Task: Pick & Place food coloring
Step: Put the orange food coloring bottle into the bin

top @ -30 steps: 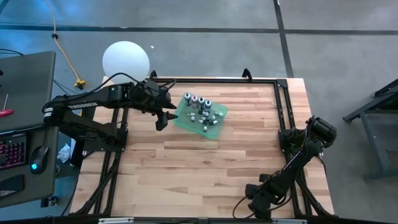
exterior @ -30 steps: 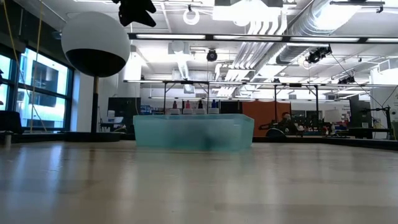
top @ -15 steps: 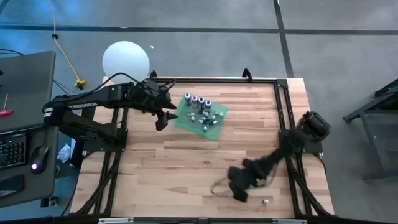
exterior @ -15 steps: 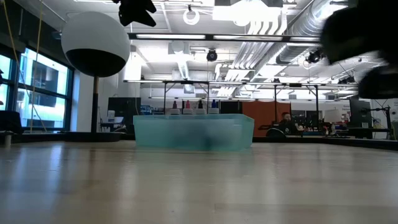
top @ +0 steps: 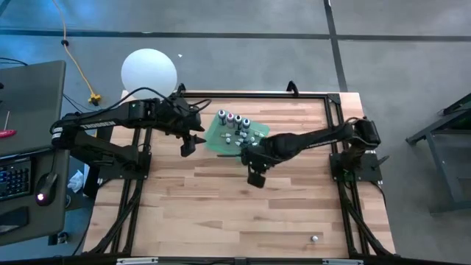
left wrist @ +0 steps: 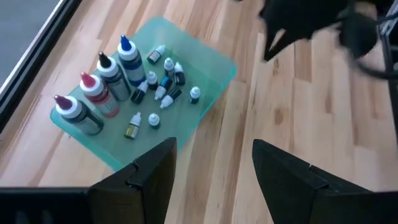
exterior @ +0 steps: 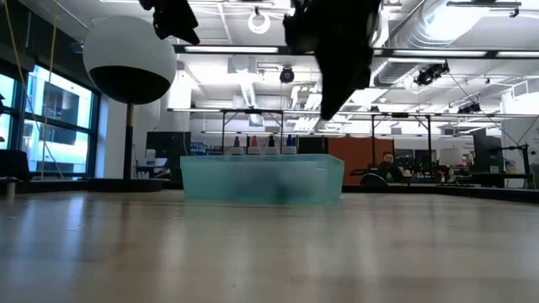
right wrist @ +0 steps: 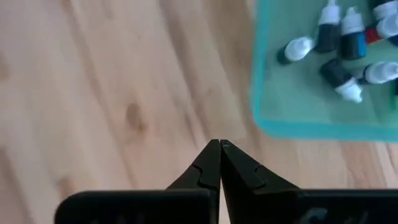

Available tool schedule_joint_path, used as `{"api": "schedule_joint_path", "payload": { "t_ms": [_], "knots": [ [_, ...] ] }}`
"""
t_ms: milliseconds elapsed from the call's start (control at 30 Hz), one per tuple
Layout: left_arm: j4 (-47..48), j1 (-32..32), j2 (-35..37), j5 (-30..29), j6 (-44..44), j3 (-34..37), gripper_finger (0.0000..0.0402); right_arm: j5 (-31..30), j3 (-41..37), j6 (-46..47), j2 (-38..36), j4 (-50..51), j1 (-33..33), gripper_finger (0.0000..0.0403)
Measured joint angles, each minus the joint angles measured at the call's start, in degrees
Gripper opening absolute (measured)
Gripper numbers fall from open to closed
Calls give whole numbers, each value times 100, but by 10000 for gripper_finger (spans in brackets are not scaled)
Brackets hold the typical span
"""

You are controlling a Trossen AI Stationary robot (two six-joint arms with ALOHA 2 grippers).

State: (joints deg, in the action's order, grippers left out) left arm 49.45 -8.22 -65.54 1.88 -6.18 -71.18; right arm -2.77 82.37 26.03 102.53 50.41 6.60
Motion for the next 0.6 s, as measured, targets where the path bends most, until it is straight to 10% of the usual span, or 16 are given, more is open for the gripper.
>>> {"api": "schedule_joint_path", "payload": {
  "t_ms": [600],
  "knots": [
    [-2,1,0,-546,145,2,209,1515,-896,3640,1,803,2615,181]
  ]
}}
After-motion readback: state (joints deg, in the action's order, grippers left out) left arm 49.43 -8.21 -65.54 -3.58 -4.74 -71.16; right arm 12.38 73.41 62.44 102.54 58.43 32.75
